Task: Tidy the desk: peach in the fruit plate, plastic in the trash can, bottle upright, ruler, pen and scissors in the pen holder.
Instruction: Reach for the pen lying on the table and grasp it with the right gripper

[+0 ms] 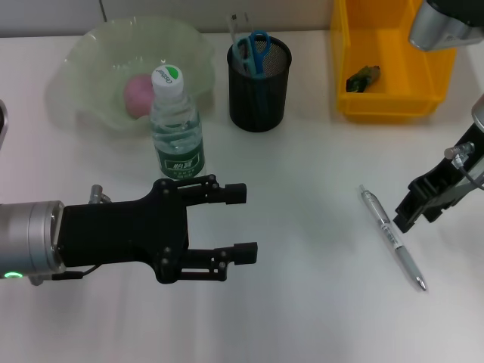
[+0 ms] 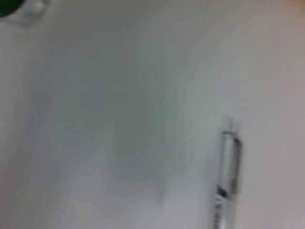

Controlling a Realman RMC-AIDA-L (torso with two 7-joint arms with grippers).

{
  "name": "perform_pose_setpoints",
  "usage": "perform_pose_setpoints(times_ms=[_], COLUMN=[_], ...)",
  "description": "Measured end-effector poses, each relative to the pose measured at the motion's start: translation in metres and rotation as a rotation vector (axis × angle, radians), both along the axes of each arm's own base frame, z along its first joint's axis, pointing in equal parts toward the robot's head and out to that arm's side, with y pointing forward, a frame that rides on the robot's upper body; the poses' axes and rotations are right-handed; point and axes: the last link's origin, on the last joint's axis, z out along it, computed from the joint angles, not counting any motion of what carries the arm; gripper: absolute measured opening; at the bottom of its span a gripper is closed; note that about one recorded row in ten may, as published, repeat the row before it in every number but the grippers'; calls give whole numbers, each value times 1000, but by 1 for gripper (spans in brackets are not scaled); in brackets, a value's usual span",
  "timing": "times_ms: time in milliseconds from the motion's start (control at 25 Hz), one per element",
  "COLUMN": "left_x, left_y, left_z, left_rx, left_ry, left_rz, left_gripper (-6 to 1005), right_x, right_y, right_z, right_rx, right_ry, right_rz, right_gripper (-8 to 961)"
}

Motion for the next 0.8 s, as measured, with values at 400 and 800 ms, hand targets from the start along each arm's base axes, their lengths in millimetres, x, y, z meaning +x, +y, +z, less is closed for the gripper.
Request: perform_pose_setpoints(times_ms=[400,800], left_x=[0,2], left_y=[1,4], left_z=[-1,-3], left_rx=[19,36], left_ry=[4,9], left_rz=[-15,-25], left_gripper=[786,786], right_x=[6,7], right_y=[12,20], right_z=[-14,-31], right_rx=[18,26], right_ry=[-61,-76], right_rz=[39,79], right_gripper=[498,497])
